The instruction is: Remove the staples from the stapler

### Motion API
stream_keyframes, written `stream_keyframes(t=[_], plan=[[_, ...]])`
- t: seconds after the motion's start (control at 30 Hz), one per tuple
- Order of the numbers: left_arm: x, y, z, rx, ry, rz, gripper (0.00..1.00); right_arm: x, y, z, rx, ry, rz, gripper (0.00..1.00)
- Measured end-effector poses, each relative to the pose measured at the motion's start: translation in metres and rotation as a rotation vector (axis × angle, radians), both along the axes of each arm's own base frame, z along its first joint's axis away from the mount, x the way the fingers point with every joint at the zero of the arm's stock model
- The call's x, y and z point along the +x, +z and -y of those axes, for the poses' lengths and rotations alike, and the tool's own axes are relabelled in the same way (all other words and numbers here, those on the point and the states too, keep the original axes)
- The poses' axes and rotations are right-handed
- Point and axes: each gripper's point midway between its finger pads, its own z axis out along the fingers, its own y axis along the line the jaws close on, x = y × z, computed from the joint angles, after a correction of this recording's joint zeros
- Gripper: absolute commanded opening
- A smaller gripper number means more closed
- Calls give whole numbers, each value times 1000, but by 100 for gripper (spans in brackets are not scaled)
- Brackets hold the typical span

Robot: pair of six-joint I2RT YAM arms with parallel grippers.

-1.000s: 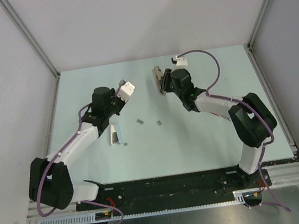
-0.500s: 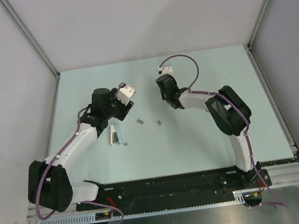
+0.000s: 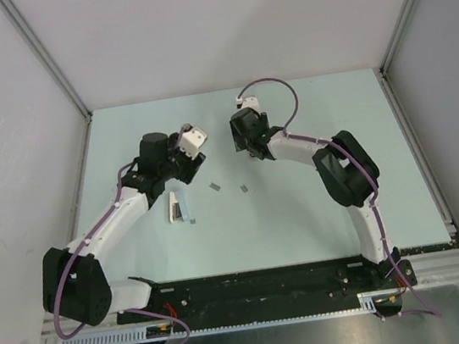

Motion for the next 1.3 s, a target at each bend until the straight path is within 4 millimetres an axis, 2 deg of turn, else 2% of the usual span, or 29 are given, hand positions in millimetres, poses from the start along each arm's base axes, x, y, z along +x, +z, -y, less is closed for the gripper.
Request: stream_keyframes(t=[0.1, 0.2, 0.33, 0.4, 0.47, 0.57, 0.67, 0.8, 1.07, 1.17, 1.3], plan=[[-1, 0, 0, 0, 0, -1, 64, -4, 9, 6, 41, -10, -22, 78], [-2, 2, -1, -1, 1, 1, 65, -8, 30, 24, 88, -47, -28, 78], [-3, 10, -2, -7, 1, 19, 65, -15, 68, 77, 163, -175, -14, 77], [-4, 15, -2, -12, 2, 32, 65, -19, 83, 116, 199, -269, -3, 77], [-5, 18, -3, -15, 2, 39, 65, -27, 87, 155, 217, -367, -4, 77], [-5, 19, -3, -17, 2, 42, 65, -44, 75, 218, 213, -543, -35, 76], [-6, 18, -2, -18, 0, 38, 66, -66, 50, 247, 182, -653, -108, 74], [-6, 18, -1, -23, -4, 35, 66, -93, 26, 267, 154, -745, -201, 74], [-8, 15, 2, -35, -18, 19, 66, -129, -2, 308, 141, -908, -307, 79], [-8, 13, 3, -34, -22, 11, 67, -144, -15, 314, 140, -936, -350, 84], [-9, 11, 4, -36, -29, 3, 67, -162, -29, 313, 148, -946, -405, 86]])
